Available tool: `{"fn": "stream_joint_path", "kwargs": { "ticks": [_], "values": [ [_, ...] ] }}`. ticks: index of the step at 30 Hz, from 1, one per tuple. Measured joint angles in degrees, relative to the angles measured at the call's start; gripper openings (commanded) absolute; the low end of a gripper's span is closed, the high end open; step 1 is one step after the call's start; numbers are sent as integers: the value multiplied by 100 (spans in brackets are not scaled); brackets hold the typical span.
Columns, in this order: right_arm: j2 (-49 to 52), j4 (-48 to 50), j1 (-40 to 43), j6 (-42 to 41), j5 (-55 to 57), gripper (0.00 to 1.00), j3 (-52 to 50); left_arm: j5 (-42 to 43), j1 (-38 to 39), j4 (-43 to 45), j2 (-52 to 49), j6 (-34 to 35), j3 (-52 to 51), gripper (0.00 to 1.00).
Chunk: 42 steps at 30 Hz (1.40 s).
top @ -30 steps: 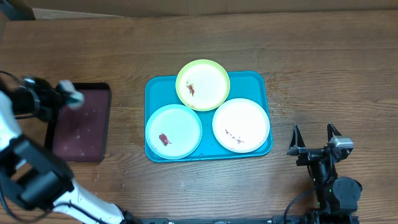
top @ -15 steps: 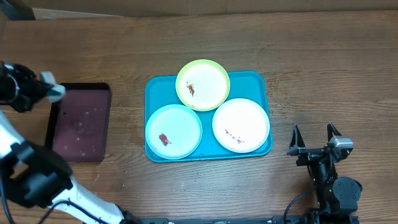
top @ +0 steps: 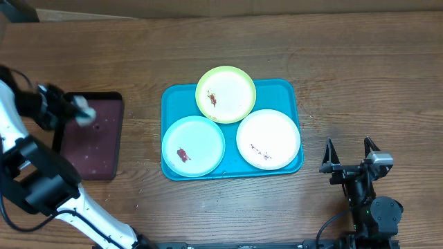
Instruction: Clean dirty plates on tray and stack at the side
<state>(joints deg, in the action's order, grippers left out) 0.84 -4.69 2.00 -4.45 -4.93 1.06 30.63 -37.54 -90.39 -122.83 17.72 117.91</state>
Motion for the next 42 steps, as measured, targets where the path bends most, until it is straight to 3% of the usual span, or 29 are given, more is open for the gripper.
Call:
{"fn": "stream_joint_path", "kwargs": {
  "ticks": [4,8,14,18,23,26,29,32,36,39,42],
  "values": [
    [0,-4,0,-2,-2,100,0,70,-4,-334,212,-17,1287,5],
    [0,-2,0,-2,-2,100,0,52,-4,-304,490,-17,1414,4],
    [0,-2,0,-4,-2,100,0,-837,125,717,341,-7,-433,4],
    [0,-2,0,-4,-2,100,0,-938,195,647,-74,9,-949,4],
    [0,-7,0,-4,-2,100,0,-1056,221,-299,-70,-2,326,4],
    [0,-4,0,-4,-2,100,0,-1316,223,-496,138,-7,1360,4],
    [0,-4,0,-2,0,100,0,-1722,234,-520,555,98,1768,4],
    [0,-2,0,-4,-2,100,0,-1902,256,-201,848,208,1349,4],
    [0,-4,0,-2,-2,100,0,-1696,269,444,758,299,-151,4],
    [0,-2,0,0,0,100,0,-1552,269,365,297,334,-715,4],
    [0,0,2,-4,0,100,0,-1453,269,-186,116,337,-452,4]
  ]
}}
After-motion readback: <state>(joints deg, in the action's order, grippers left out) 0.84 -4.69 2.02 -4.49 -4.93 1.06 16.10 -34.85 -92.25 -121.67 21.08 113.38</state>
